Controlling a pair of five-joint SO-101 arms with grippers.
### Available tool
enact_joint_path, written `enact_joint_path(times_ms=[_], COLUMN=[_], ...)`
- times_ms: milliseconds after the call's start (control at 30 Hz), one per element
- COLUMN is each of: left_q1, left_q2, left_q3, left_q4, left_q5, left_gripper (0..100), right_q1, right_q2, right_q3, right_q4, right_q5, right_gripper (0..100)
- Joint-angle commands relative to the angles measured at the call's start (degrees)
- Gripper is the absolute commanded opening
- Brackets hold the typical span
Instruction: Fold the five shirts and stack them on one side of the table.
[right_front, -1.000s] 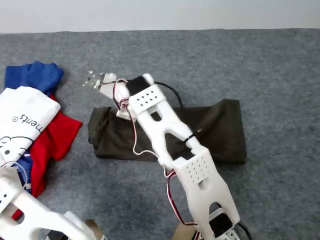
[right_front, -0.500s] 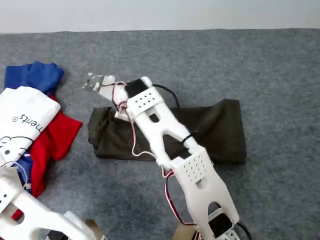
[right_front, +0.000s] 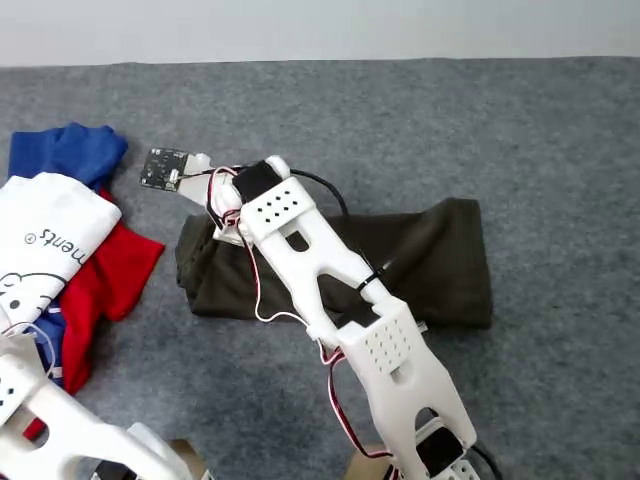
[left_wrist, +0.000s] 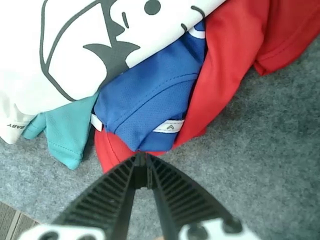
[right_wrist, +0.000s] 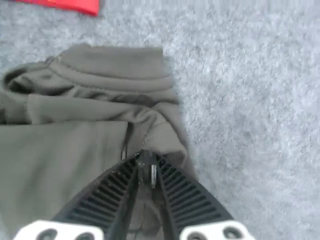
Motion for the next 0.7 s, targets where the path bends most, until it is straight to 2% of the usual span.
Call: enact_joint_path(times_ms=[0,67,200,333,667], left_q1=[0.35,0.35,0.35,0.35,0.35], left_q2=[-1.05,-1.05,-1.05,-1.05,-1.05], left_q3=[-0.13,-0.13,-0.13,-0.13,-0.04], left_q4=[-1.05,-1.05,-0.97,-0.88,-0.97], left_q5=[-0.26,-0.26,-0.26,-0.26,-0.26], left_gripper=[0,0,0,0,0], right_q1=[3.30,4.62,6.29,6.29,0.04], right_q2=[1.71,2.95,3.74,1.71,-1.71], right_q3=[-3.78,-3.78,-3.78,-5.80,-13.54], right_q4=[-4.44,-6.20,-6.73,-5.23,6.46], right_q5=[-0.18,0.18,5.71,5.98,5.89], right_gripper=[1.4,1.4,1.3,1.2,1.1])
